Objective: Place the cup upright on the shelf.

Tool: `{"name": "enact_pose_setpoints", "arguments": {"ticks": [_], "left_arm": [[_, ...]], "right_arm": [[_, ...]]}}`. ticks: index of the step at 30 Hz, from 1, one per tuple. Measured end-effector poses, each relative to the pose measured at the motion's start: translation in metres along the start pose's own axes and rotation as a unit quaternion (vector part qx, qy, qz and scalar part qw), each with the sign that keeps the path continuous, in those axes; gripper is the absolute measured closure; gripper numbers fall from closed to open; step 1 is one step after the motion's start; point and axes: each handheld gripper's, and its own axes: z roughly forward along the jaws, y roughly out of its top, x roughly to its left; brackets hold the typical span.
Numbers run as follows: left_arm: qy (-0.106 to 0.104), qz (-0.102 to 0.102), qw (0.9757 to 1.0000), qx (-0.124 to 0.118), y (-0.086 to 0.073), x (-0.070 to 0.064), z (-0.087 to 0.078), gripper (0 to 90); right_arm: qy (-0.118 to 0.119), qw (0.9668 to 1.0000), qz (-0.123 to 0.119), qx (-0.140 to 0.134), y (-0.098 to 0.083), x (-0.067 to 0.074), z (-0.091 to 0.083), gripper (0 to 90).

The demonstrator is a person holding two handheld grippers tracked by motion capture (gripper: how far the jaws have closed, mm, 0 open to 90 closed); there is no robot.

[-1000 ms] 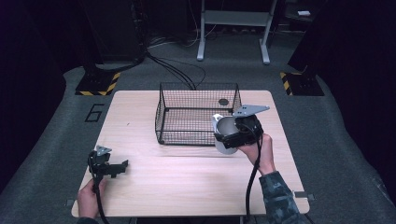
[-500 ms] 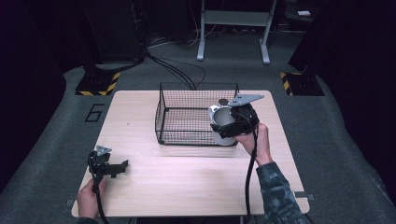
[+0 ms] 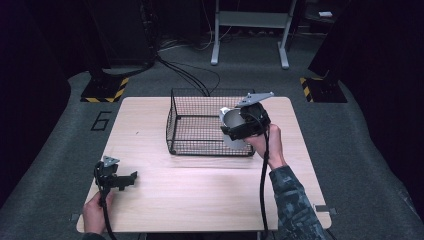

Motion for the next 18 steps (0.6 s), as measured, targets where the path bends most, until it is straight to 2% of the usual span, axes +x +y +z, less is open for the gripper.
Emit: {"name": "enact_pose_setpoints", "arguments": {"ticks": [11,13,16,17,18], "left_arm": [[0.0,0.0,1.0,0.0,0.0,0.0,0.0,0.4],[0.0,0.0,1.0,0.0,0.0,0.0,0.0,0.4],[0.0,-0.001,1.0,0.0,0.0,0.0,0.0,0.4],[0.0,-0.001,1.0,0.0,0.0,0.0,0.0,0.4],[-0.001,-0.006,1.0,-0.001,0.0,-0.001,0.0,0.4]], "right_arm": [[0.0,1.0,0.001,0.007,0.011,-0.007,0.015,5.5],[0.0,1.0,-0.002,0.01,0.014,-0.008,0.021,5.5],[0.002,0.9999,0.008,0.012,0.015,-0.01,0.028,5.5],[0.001,0.9999,0.001,0.013,0.016,-0.012,0.031,5.5],[0.002,0.9999,0.004,0.015,0.017,-0.014,0.035,5.5]]}}
